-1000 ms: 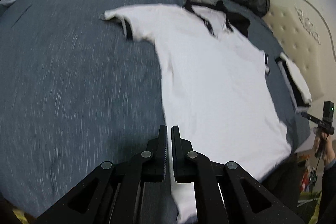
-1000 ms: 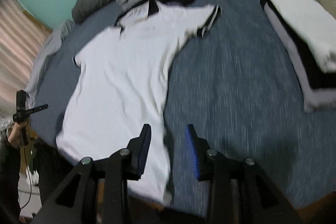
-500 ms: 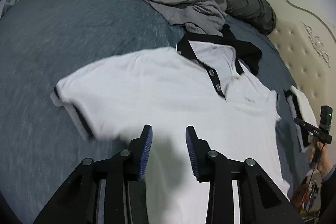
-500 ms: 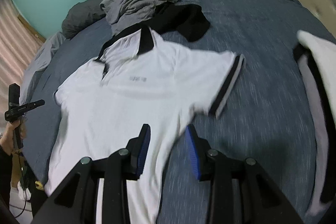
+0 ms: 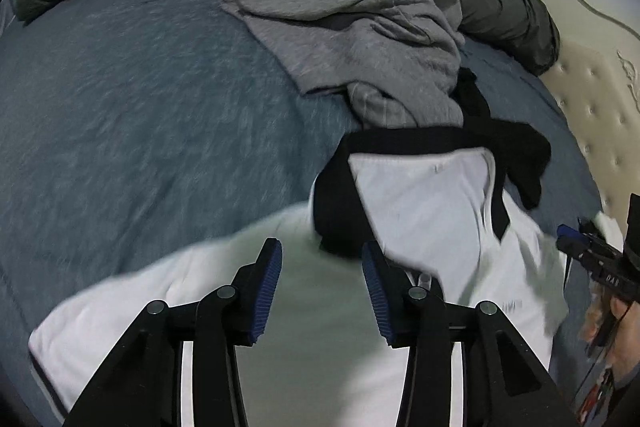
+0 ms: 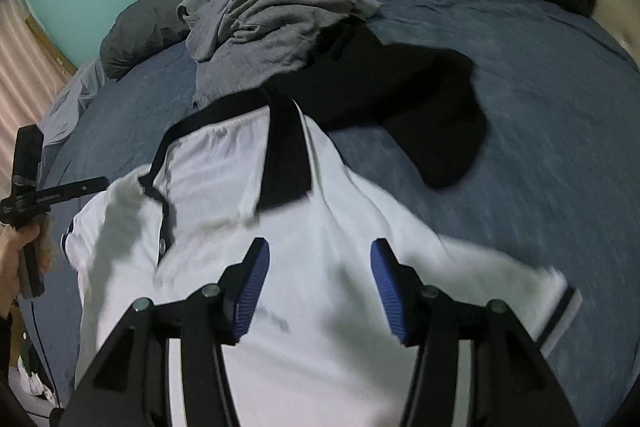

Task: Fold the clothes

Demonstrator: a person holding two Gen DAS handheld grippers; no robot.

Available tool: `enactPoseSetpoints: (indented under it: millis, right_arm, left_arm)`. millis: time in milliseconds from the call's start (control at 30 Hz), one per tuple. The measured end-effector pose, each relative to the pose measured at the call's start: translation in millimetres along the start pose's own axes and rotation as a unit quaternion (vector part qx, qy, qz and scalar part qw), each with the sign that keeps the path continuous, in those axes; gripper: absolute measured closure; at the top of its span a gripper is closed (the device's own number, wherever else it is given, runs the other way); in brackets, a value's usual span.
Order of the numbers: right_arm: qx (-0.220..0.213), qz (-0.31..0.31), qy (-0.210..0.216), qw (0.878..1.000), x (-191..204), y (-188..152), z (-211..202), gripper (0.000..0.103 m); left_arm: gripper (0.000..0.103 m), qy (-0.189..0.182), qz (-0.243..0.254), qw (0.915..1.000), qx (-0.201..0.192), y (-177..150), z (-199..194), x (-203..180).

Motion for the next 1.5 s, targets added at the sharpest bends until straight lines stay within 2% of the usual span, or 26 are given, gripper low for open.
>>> enactPoseSetpoints:
  millis: [133,200,333,600,667,700,733,767,800,833,1000,1167,1500]
  right_arm:
    - [-0.005,-0.009,-0.009,1.0,11.2,26.2,29.1,0.048]
    - [-0.007,-0.01,-0.014,1.0,16.9,38.8,45.1,0.042]
    - [-0.011,-0.025,-0.034,0.999,27.4,59.4,69.5,0.041]
    - [-0.002,-0.049,-0.058,0.997,30.2,70.6,99.2,0.041]
    - [0.003,-0.057,-0.061,0.996,30.3,70.5,105.1,0.056]
    - [0.006,-0.061,-0.063,0.996,30.3,70.4,108.1,0.072]
    - [0.009,-0.065,-0.065,0.996,30.3,70.4,111.0,0.082]
    - [0.009,-0.068,-0.066,0.995,29.9,69.8,112.5,0.085]
    - [0.008,-0.072,-0.066,0.995,29.3,68.7,112.5,0.094]
    - [0.007,-0.075,-0.066,0.995,28.6,67.6,112.6,0.097]
    - [-0.009,-0.087,-0.077,0.993,25.8,69.4,107.6,0.098]
    - [-0.051,-0.082,-0.082,0.992,25.2,96.5,88.9,0.099]
    - [-0.074,-0.084,-0.099,0.989,24.0,156.7,89.2,0.099]
  left_arm:
    - [0.054,0.012,0.008,0.9999,0.002,18.0,27.8,-7.8]
    - [0.054,0.016,0.012,0.9998,0.004,25.2,37.5,-9.8]
    - [0.054,0.03,0.028,0.9991,0.008,31.2,52.9,-11.6]
    - [0.054,0.042,0.046,0.998,0.014,34.1,74.6,-11.7]
    - [0.055,0.041,0.05,0.9978,0.016,34.2,78.6,-12.2]
    - [0.068,0.04,0.052,0.9977,0.018,34.3,80.6,-12.4]
    - [0.078,0.04,0.056,0.9974,0.018,34.1,82.3,-13.1]
    - [0.09,0.044,0.064,0.9968,0.018,33.7,83.5,-14.5]
    - [0.092,0.048,0.07,0.9962,0.016,33.6,83.8,-15.6]
    - [0.095,0.046,0.07,0.9964,0.012,34.1,82.9,-15.9]
    - [0.097,0.048,0.066,0.9962,-0.03,54.5,63.0,-15.8]
    - [0.097,0.052,0.059,0.9953,-0.057,86.9,42.0,-20.8]
    - [0.097,0.062,0.047,0.9947,-0.067,119.0,53.2,-21.8]
Point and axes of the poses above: each gripper's, at about its wrist camera, not at the fingertips, and z roughly the way its jaws point, x to its left, y to its top, the point moved 4 cm from there along z, roughly the way its jaws point, and after that the axes turned 6 degrees about -x, right-handed, at the moved point
